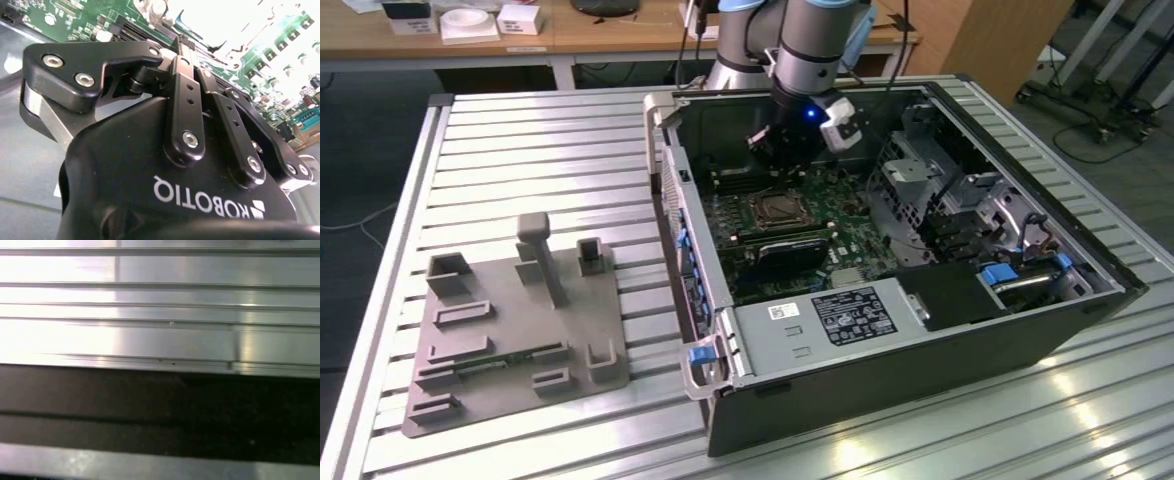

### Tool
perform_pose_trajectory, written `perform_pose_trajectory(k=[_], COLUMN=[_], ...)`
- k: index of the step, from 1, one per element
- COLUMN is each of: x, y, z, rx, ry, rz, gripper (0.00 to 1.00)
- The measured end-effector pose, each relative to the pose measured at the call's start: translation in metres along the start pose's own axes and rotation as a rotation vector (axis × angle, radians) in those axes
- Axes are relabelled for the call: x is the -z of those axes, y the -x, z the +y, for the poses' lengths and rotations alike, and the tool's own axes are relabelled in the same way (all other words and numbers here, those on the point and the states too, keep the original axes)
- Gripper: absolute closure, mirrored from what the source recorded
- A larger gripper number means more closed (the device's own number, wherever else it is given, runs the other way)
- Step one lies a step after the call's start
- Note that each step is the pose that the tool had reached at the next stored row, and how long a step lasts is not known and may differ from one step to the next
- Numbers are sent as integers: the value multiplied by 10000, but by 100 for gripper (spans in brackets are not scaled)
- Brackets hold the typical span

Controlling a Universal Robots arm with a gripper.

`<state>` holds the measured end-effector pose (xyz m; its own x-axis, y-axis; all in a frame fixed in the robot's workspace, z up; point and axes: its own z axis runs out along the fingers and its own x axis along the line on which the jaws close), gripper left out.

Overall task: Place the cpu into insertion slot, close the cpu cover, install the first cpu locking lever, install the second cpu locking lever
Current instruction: 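Install the first cpu locking lever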

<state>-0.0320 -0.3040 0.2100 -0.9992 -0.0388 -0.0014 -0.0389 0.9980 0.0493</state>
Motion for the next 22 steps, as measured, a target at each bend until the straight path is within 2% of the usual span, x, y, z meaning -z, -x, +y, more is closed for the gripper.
perform_pose_trajectory(k=[5,13,22], x=[0,-3,-15], y=[-46,-43,77], z=[10,43,42], rx=[-2,11,10], ry=[3,25,47], rz=[1,1,-1], gripper=[90,90,90])
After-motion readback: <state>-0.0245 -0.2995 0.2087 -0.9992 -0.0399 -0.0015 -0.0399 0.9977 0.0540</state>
